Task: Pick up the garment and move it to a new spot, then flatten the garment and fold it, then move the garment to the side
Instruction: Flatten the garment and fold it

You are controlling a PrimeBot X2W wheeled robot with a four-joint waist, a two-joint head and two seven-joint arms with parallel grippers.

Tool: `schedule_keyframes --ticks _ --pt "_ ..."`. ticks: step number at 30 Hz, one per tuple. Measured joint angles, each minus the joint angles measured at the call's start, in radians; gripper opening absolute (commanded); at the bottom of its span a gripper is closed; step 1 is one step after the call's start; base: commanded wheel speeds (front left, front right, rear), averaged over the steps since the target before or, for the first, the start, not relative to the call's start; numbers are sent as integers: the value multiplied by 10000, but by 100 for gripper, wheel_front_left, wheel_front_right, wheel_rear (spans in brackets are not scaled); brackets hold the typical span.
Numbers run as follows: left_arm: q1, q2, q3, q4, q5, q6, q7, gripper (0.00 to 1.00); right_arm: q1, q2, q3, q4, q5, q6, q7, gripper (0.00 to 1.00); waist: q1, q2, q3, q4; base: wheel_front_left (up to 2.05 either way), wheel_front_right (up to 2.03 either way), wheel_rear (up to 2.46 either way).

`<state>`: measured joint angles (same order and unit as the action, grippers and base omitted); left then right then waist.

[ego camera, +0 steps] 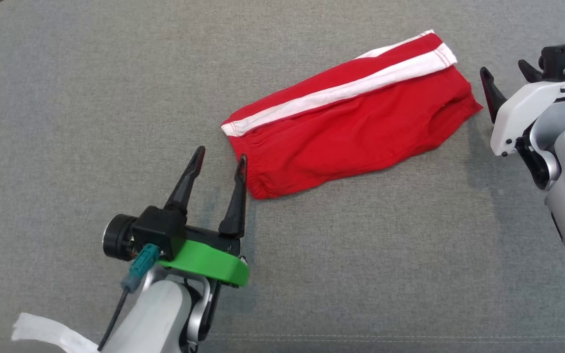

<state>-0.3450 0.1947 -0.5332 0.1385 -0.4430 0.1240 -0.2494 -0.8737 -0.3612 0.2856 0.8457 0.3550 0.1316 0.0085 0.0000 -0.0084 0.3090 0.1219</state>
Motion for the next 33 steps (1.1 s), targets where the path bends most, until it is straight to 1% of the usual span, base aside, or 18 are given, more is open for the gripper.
schedule_keyframes --ticks 6,14,15,16,17,18,19,24,29,33 --pt "345 -537 -169 8 318 -71 -88 100 -1 -65 -180 240 10 0 558 100 0 0 308 560 0 0 0" --pt "896 -905 380 -194 930 -483 -119 100 -135 -15 -719 1037 -94 0 1003 100 0 0 637 1216 0 0 0" --pt "967 -932 443 -190 988 -552 -119 100 -139 29 -763 1104 -46 0 1064 98 0 0 646 1260 0 0 0" --pt "1030 -953 514 -184 1076 -604 -119 100 -149 69 -807 1131 46 -2 1120 58 0 0 646 1290 0 0 0" --pt "1087 -989 593 -180 1141 -660 -119 100 -155 125 -836 1137 217 -6 1189 33 0 0 635 1297 0 0 0" --pt "1122 -1037 663 -178 1185 -721 -119 100 -155 178 -874 1143 399 -10 1258 4 0 0 625 1289 0 0 0" --pt "1145 -1076 748 -176 1221 -765 -121 100 -153 194 -897 1145 545 -10 1283 0 0 0 617 1275 0 0 0" --pt "1311 -1210 1197 -209 1342 -982 -132 100 -77 188 -897 1099 1074 0 1398 0 0 0 537 1112 0 0 0" --pt "1795 -1248 1710 -90 1446 -1198 -132 100 264 625 -989 957 1919 0 1266 0 0 0 305 721 0 0 0" --pt "2403 -1162 2128 -6 1536 -1354 -132 100 610 849 -731 821 2201 0 1129 0 0 0 -16 235 0 0 0"
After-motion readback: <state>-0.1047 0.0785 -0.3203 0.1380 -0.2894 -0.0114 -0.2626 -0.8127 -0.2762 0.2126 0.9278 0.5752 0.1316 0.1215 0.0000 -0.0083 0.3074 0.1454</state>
